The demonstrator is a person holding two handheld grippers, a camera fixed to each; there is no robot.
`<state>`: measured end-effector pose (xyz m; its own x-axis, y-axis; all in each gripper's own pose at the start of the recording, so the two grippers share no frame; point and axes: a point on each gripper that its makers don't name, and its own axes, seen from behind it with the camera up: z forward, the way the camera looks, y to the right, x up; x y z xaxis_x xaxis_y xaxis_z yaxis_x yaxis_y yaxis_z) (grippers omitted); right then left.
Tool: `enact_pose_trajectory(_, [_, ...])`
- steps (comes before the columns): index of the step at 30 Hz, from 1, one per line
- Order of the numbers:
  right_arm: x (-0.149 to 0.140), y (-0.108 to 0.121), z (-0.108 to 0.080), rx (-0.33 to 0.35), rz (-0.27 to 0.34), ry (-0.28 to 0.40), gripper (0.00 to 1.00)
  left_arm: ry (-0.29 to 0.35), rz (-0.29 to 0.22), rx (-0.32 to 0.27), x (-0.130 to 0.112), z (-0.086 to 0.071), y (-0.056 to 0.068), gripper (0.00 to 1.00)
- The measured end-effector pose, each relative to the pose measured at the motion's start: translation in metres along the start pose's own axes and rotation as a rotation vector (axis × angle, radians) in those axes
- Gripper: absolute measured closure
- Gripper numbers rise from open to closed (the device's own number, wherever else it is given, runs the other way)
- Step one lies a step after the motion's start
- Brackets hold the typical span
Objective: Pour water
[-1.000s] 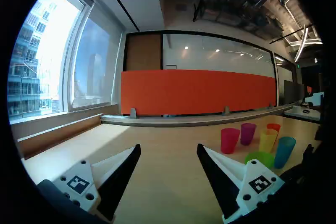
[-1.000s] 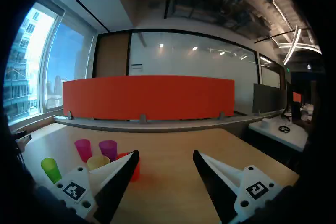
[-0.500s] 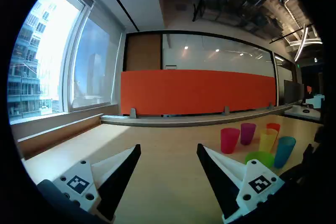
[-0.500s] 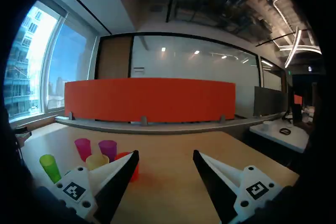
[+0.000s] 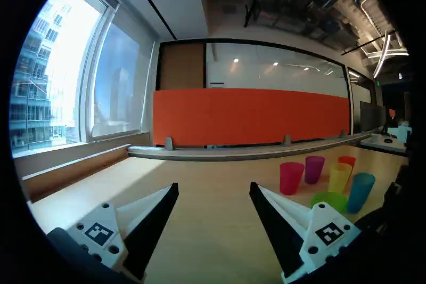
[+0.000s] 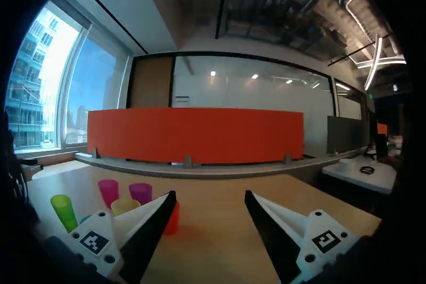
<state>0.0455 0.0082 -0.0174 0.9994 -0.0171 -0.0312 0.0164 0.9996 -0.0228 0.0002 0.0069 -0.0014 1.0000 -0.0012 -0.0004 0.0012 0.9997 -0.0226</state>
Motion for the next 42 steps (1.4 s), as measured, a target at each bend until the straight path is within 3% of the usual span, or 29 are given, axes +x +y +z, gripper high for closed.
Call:
enact_pose_trajectory(6, [-0.006,-0.009,0.005,0.039,-0.001,0.017,0.0,0.0,0.0,0.0,0.0,0.0,0.0,0.01])
enact_pose_trajectory(14, [-0.005,-0.011,0.017,0.031,0.009,0.04,0.0,0.0,0.0,0.0,0.0,0.0,0.0,0.01])
enact_pose_trajectory(26, [-0.034,-0.008,0.02,0.024,0.023,-0.024,0.0,0.0,0.0,0.0,0.0,0.0,0.0,0.01])
enact_pose_trajectory(42, [-0.046,-0.011,0.022,0.025,0.013,-0.046,0.0,0.0,0.0,0.0,0.001,0.001,0.0,0.01])
